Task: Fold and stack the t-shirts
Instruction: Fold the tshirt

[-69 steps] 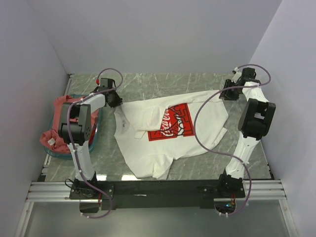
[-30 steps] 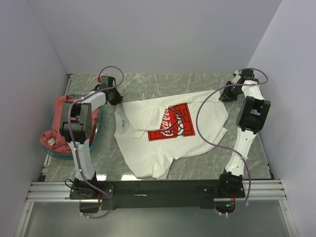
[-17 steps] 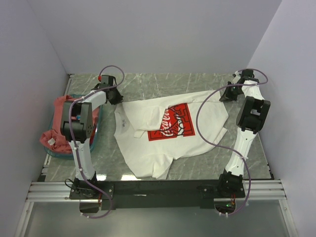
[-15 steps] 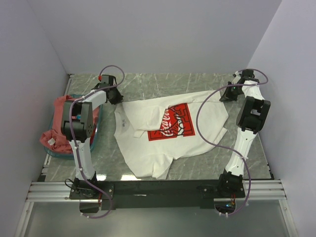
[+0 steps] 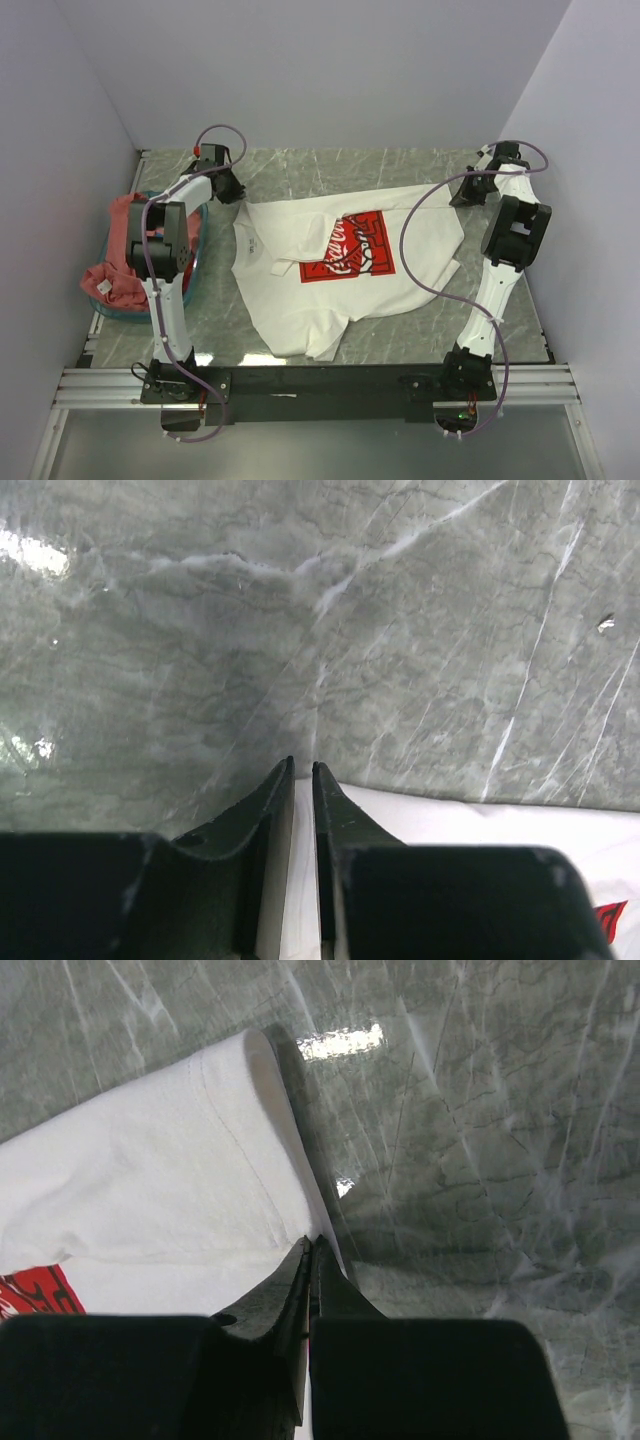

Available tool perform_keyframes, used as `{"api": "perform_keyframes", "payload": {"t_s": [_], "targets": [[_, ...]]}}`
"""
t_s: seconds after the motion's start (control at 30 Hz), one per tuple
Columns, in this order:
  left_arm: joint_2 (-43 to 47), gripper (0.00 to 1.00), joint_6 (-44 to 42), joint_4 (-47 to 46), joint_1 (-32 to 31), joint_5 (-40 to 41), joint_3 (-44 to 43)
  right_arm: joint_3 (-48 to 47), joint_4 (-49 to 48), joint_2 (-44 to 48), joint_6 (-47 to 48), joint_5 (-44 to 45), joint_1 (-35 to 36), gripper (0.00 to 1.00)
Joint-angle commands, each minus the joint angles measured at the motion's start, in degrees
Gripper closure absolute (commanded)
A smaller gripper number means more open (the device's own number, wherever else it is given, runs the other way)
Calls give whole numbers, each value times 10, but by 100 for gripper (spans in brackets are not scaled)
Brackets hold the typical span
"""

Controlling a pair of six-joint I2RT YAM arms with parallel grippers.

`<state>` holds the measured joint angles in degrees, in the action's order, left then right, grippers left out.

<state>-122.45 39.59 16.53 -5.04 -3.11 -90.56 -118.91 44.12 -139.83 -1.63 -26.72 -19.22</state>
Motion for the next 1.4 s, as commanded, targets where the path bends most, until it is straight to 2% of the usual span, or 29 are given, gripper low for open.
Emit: {"api": "perform_keyframes", "payload": {"t_s": [0.0,0.57,0.63,0.77,1.0,1.37], "targets": [[-11,81,-13,4,0,7,-34,-17,-17,36,10,22,-8,100],[-15,84,-21,4,0,21,-45,-29,-11,30,28,23,-10,100],[-8,82,-23,-1,0,12,-38,-29,-11,29,28,20,-10,100],[15,70,-30,-11,0,-2,-19,-29,-10,29,27,18,-10,100],[44,63,-44,-19,0,-29,18,-25,-11,29,27,17,-10,100],[44,64,-47,-19,-1,-47,36,-26,-10,26,26,17,-10,100]]}}
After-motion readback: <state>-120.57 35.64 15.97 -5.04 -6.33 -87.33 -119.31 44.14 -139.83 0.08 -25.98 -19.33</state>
